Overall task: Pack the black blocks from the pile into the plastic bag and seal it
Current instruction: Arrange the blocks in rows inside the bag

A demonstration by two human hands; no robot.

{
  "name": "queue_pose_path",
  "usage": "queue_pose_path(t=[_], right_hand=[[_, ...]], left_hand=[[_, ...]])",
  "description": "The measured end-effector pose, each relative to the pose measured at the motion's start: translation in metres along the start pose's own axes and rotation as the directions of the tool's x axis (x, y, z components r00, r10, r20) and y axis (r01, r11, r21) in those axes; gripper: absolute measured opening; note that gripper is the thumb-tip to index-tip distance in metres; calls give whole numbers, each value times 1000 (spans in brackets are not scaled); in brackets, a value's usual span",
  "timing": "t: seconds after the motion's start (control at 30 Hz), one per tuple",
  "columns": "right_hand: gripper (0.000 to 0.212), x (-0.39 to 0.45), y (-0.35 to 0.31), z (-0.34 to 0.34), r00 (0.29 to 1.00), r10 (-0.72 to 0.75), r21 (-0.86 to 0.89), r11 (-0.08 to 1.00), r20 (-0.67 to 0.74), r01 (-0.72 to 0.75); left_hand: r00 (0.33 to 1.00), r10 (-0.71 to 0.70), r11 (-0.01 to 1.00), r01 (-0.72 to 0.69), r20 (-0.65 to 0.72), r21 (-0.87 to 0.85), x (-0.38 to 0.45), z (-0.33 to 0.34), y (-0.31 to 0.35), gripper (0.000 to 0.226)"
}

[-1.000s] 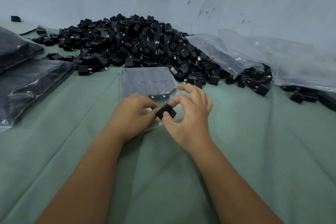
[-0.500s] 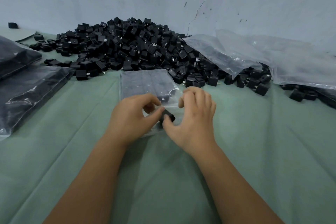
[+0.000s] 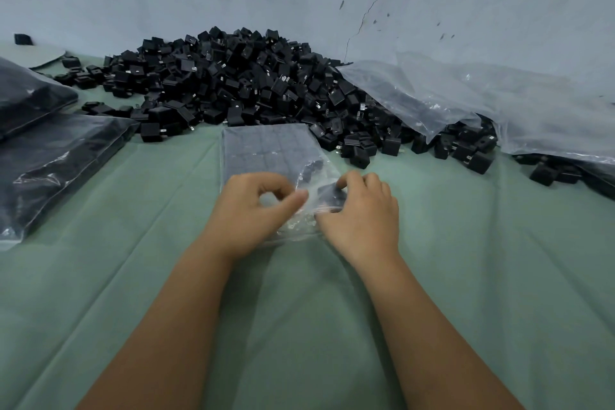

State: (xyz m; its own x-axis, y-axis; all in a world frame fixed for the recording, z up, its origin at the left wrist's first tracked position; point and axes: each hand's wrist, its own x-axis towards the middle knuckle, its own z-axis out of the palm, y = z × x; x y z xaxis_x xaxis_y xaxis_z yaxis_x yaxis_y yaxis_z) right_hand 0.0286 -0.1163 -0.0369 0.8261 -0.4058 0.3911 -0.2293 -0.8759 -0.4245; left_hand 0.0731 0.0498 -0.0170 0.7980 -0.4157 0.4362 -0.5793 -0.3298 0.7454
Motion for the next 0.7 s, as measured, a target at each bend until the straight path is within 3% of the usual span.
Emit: queue_pose_path(t=[0.1,0.17,0.27,0.4,0.6,0.7], right_hand=[[32,0,1,-1,999,-21,20,1000,40,21],[29,5,3,-2,998,-3,58,998,67,-1],[22,15,3,-1,997,7,75,997,81,-13],[19,26,3,1,997,12,112,994,76,-21],[20,29,17,4,978,4,286,956,208,-65],[22,32,18,2,974,7,267,961,226,-69]], left_hand=[[974,-17,986,54,-225,158,5,-3,-11,30],[949,-81,948,168,-306,272,8,-5,-20,20],[934,-248,859,336,-258,387,7,-3,-30,38],[921,-348,756,385,-174,529,9,0,-38,63],[905,-402,707,402,-136,582,11,0,-42,66],[904,-408,705,401,-128,585,12,1,-40,65]])
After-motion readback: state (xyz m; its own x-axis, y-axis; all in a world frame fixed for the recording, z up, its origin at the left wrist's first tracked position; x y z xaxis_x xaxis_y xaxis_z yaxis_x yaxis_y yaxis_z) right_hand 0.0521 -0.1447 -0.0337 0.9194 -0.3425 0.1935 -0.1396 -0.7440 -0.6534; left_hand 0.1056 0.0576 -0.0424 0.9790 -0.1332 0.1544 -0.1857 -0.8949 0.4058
